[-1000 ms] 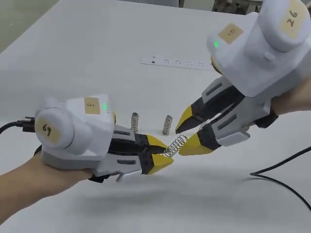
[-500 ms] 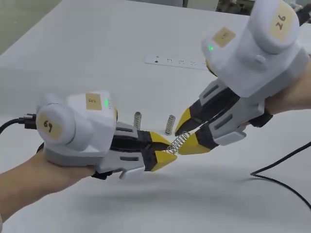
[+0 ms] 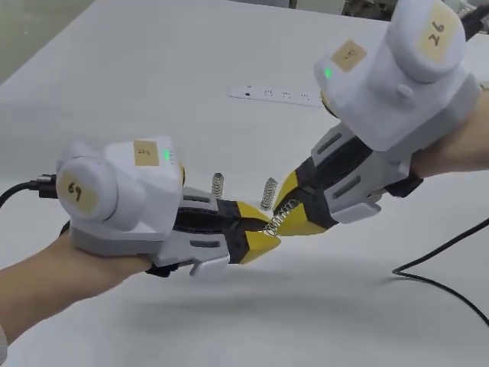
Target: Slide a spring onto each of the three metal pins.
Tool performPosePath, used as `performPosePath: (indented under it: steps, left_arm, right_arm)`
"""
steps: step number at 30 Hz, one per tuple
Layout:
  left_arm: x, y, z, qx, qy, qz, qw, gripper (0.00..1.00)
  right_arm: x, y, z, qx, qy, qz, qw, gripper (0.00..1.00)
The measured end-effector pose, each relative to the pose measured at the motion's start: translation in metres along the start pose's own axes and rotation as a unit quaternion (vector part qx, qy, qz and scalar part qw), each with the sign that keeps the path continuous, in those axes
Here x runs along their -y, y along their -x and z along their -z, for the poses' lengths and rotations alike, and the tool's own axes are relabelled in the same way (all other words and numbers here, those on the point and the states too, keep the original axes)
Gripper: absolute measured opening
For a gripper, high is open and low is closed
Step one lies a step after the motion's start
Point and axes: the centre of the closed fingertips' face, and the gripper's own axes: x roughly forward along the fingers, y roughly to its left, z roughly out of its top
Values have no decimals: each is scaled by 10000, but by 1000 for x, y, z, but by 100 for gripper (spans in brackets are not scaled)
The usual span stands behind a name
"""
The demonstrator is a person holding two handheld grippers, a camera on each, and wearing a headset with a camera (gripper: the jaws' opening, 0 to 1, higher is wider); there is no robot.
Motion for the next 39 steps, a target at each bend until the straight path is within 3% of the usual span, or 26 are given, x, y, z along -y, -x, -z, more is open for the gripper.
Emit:
performPosePath:
  steps: [23, 35, 39]
  left_arm:
    - [2, -1, 0, -20, -28, 22, 10000, 2]
    - [2, -1, 0, -13, 102, 4, 9999, 3]
    - [1, -1, 4, -85, 171, -37, 9998, 11]
  right_arm:
    - [-1, 0, 1, -53, -176, -97, 9998, 7]
    - [-3, 1, 2, -90, -177, -136, 9997, 7]
    - [-3, 2, 3, -108, -194, -161, 9996, 7]
